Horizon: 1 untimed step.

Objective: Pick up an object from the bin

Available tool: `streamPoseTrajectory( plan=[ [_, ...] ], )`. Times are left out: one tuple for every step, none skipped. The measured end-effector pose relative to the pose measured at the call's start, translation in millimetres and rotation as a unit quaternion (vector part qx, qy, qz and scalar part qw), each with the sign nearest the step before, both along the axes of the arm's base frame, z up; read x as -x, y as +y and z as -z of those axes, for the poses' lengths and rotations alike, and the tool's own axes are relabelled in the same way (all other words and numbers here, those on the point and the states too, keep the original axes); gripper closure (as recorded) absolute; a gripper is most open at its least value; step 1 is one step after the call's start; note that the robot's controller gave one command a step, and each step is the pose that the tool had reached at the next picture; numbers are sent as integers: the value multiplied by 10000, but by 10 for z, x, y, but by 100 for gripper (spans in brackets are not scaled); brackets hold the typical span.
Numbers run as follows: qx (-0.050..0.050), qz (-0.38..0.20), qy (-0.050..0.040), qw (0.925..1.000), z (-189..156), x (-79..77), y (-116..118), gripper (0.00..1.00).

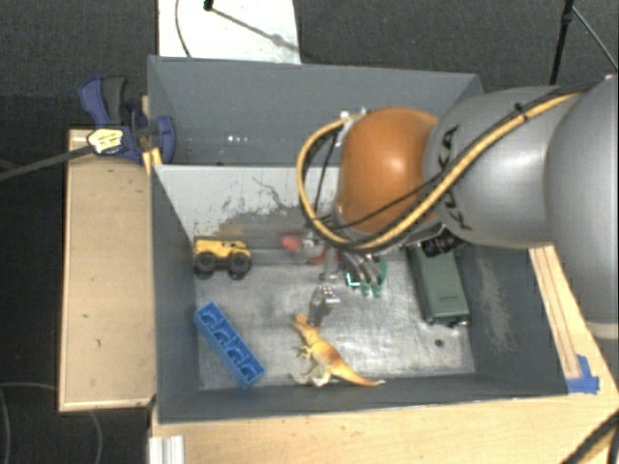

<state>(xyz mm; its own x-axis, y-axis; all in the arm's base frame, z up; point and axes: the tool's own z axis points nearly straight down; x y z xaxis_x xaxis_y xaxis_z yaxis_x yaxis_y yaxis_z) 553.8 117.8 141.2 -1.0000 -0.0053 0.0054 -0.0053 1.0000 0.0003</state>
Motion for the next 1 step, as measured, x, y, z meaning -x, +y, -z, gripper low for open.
streamPoseTrajectory(
  plan=[
    [-5,19,-40,10000,-44,-21,-5,0]
  ],
)
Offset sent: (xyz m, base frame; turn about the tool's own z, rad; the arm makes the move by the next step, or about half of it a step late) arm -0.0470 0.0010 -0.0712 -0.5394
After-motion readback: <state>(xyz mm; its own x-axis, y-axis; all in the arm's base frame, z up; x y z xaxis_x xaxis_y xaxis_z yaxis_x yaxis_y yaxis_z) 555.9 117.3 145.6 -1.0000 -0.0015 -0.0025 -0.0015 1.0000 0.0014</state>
